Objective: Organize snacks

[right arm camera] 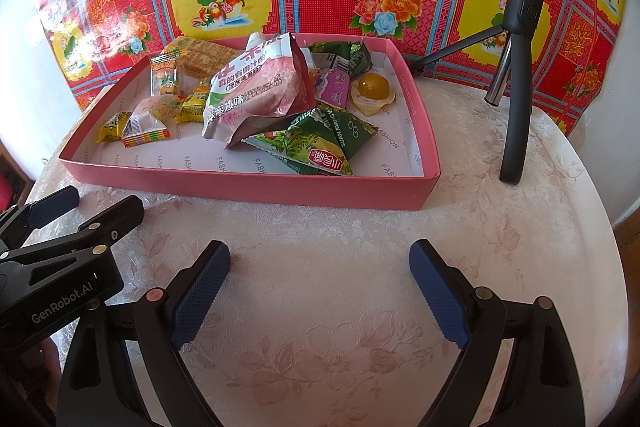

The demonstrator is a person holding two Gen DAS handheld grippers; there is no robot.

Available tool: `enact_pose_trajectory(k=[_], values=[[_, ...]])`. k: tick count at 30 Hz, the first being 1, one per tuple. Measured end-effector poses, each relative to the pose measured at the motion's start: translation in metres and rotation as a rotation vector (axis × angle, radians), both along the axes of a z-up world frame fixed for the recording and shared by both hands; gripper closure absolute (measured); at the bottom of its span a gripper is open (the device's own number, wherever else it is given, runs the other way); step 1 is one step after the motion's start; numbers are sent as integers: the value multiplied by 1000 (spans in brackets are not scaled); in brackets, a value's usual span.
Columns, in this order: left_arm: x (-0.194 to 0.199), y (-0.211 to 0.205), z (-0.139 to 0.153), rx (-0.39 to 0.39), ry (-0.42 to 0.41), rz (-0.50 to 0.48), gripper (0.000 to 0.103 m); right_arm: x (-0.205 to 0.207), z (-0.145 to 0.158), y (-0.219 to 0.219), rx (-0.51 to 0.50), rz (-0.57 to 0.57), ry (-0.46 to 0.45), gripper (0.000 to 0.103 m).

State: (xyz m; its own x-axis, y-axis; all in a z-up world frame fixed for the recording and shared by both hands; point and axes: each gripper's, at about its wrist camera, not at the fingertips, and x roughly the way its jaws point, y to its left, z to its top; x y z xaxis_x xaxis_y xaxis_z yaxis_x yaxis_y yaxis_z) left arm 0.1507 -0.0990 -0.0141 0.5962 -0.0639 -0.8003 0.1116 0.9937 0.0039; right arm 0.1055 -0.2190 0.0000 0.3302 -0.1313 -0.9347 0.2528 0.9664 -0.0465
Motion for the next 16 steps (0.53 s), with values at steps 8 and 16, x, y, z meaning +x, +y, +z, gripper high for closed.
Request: enact_pose_trajectory(k=[8, 16], values=[[0, 0, 0, 0, 0, 0, 18, 0, 0, 0, 0, 0, 0, 10], [1, 0, 0, -2, 1, 1, 18, 0, -1, -1, 0, 1, 1, 9]])
